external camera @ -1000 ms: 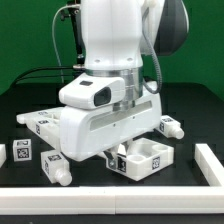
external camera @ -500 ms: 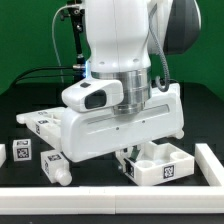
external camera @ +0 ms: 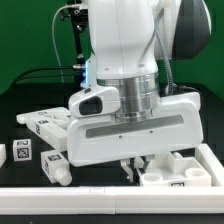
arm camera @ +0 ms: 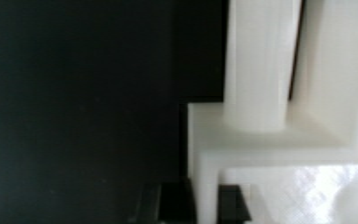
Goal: Assemble chair
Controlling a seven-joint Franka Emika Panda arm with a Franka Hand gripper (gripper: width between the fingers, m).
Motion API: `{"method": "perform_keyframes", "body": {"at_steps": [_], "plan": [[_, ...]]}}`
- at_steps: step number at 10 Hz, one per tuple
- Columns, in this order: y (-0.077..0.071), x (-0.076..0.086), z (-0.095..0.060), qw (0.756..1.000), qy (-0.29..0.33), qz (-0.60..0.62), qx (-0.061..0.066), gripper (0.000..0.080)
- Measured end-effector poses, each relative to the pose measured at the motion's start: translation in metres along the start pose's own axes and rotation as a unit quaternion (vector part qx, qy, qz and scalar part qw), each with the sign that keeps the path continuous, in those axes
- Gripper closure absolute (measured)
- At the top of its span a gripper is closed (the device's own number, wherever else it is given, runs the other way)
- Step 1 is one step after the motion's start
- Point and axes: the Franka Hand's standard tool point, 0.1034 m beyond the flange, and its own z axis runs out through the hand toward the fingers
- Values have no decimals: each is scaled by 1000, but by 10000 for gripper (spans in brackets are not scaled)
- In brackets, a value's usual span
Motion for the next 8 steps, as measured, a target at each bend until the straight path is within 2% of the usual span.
{"method": "perform_keyframes", "body": {"at_steps": [2,5,7,8], "plan": [[-11,3,2,1000,0,23,0,771],[-13,3,2,998,-9,54,-10,771],[-12,3,3,999,-9,53,-10,771],[-12,3,3,999,-10,53,-10,591]]}}
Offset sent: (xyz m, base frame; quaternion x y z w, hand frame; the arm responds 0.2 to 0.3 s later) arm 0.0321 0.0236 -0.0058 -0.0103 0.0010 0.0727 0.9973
